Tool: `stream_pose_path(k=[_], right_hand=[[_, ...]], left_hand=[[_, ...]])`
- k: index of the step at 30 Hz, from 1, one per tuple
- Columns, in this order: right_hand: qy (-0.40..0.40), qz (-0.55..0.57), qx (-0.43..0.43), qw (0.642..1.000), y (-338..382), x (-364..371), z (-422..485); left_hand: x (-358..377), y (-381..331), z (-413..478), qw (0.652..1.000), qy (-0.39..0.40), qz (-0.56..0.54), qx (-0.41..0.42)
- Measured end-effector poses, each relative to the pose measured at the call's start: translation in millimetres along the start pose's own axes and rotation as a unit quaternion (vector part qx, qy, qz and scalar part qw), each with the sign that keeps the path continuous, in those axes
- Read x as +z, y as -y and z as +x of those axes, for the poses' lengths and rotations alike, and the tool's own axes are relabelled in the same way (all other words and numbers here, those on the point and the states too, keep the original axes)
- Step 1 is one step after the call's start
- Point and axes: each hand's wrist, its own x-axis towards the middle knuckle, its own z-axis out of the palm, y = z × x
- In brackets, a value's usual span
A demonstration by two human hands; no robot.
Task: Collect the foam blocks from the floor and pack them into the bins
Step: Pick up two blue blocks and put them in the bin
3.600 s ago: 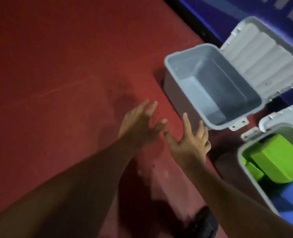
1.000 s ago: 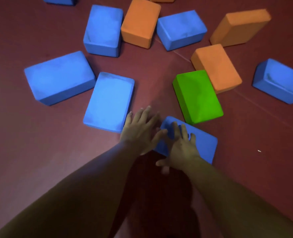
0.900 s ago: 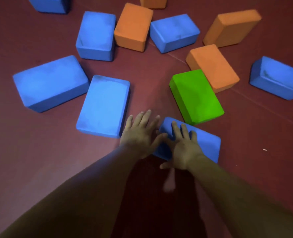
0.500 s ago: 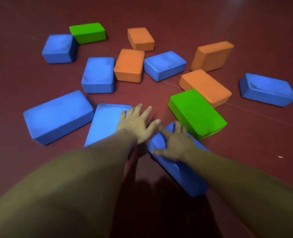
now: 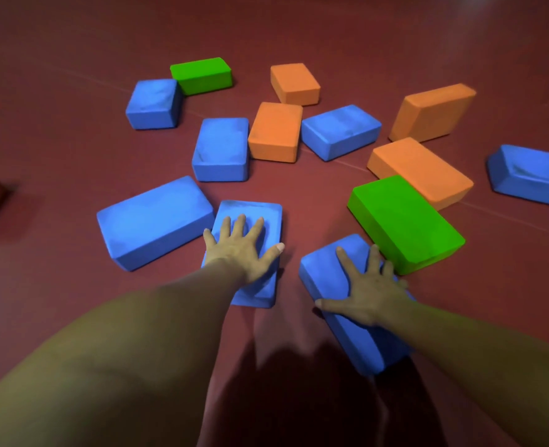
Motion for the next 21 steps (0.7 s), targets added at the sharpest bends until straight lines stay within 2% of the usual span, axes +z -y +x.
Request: stream_pose_path(k=[9, 21], right_hand=[[0.006, 0.012, 0.012, 1.0, 28, -3, 15], [0.009, 0.029, 0.013, 0.999, 30, 1, 21]], left_hand=[[17, -11, 9, 0.999, 0.014, -0.017, -0.025], [27, -6, 30, 0.989, 0.041, -0.07, -0.128]])
